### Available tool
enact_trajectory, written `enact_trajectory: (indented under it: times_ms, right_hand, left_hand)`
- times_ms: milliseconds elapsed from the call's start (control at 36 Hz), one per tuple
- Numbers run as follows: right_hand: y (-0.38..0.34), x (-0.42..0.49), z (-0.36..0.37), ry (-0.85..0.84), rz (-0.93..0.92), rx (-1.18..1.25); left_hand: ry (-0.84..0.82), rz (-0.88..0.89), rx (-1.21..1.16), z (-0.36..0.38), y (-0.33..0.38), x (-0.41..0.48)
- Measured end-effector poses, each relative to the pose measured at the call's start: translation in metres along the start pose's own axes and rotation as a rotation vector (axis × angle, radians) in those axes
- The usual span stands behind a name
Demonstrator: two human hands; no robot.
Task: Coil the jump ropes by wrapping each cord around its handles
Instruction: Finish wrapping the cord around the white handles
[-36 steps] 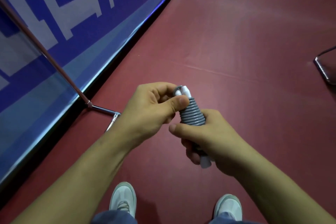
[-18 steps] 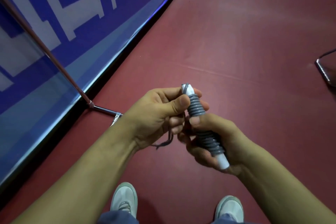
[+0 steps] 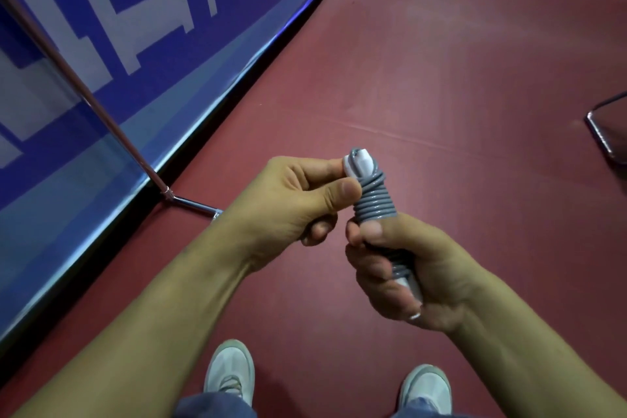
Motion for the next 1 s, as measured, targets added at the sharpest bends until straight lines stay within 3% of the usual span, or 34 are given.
enact_trajectory:
  times_ms: [83, 139, 278, 389, 444, 500, 583, 639, 694, 750, 806, 1000]
  right_hand:
    - [0.001, 0.000, -0.008, -0.304, 0.123, 0.164]
    - [0.002, 0.003, -0.011, -0.403, 0.159, 0.221]
    - [0.007, 0.009, -0.007, -0.565, 0.211, 0.280]
    - [0.009, 0.011, -0.004, -0.558, 0.241, 0.281]
    - [0.007, 0.011, -0.003, -0.420, 0.207, 0.221]
    - [-0.002, 0.009, -0.003, -0.071, 0.116, 0.044]
    - [-0.011, 0.011, -0.002, 0.431, -0.052, -0.419]
    - [-0.007, 0.017, 0.000, 0.608, -0.156, -0.606]
    - [0.000, 0.021, 0.005, 0.693, -0.248, -0.613]
    - [0.001, 0.019, 0.010, 0.649, -0.257, -0.556]
    - [-0.001, 0.012, 0.011, 0.497, -0.182, -0.456]
    - [0.005, 0.001, 0.005, -0.294, 0.122, 0.002]
  left_hand:
    - [-0.019, 0.096, 0.080, -0.005, 0.003, 0.001]
    - [-0.022, 0.129, 0.084, -0.008, 0.003, 0.001]
    - [-0.159, 0.071, -0.071, -0.006, 0.002, 0.000]
    - [-0.155, 0.051, -0.134, -0.002, -0.002, 0.000]
    - [-0.078, 0.061, -0.143, 0.000, -0.003, 0.002]
    - [0.049, 0.080, -0.123, -0.002, -0.001, 0.005]
    - [0.216, 0.089, 0.037, -0.008, -0.004, 0.007]
    - [0.229, 0.083, 0.170, -0.007, -0.005, 0.006]
    - [0.211, 0.087, 0.219, -0.005, -0.004, 0.006]
    - [0.194, 0.082, 0.200, -0.007, -0.002, 0.004]
    - [0.159, 0.107, 0.163, -0.013, 0.001, 0.002]
    - [-0.043, 0.164, -0.008, -0.016, 0.011, -0.001]
Point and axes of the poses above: each hand's wrist, its own x-axis towards the middle knuckle, its own z-axis out of the palm, y = z × x, the point moved 1 cm from there along x, towards the middle knuckle, and after that the axes turned 12 degrees about z, right-handed, at the moved point
